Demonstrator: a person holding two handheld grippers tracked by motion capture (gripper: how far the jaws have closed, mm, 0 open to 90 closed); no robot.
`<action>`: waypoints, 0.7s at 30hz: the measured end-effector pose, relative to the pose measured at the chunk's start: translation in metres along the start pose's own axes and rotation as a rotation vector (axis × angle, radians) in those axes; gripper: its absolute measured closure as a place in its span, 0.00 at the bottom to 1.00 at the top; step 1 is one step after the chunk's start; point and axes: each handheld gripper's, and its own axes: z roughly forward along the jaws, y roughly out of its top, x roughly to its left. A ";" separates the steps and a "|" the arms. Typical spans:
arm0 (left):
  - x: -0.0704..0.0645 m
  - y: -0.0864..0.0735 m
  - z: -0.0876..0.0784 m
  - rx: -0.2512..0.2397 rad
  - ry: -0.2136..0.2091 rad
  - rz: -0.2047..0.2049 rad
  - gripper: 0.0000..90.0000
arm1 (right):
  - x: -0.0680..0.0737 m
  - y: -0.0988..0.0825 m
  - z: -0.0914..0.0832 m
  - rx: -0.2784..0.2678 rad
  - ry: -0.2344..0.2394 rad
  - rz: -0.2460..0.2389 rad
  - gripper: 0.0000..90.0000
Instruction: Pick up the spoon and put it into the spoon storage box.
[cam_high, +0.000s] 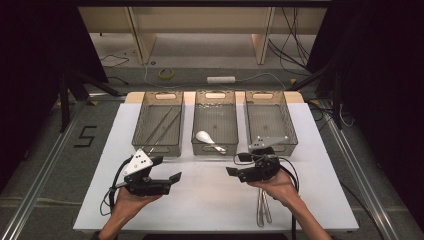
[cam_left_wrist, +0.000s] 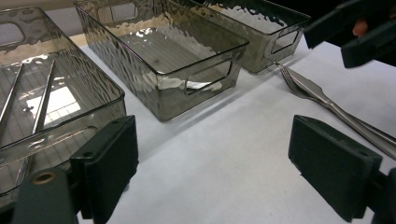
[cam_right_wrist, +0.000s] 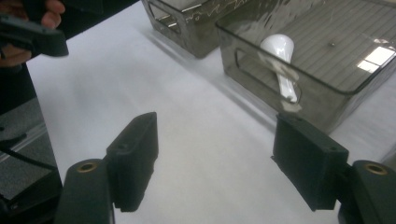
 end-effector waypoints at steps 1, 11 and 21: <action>0.000 0.000 0.000 0.005 0.000 0.004 0.17 | 0.001 -0.002 -0.001 -0.002 -0.009 -0.006 0.34; 0.001 0.000 -0.001 -0.002 0.000 -0.002 0.17 | 0.001 -0.018 -0.005 0.007 -0.017 0.003 0.29; 0.000 0.001 0.001 0.003 -0.001 0.002 0.17 | 0.001 -0.033 -0.007 0.053 -0.006 -0.010 0.41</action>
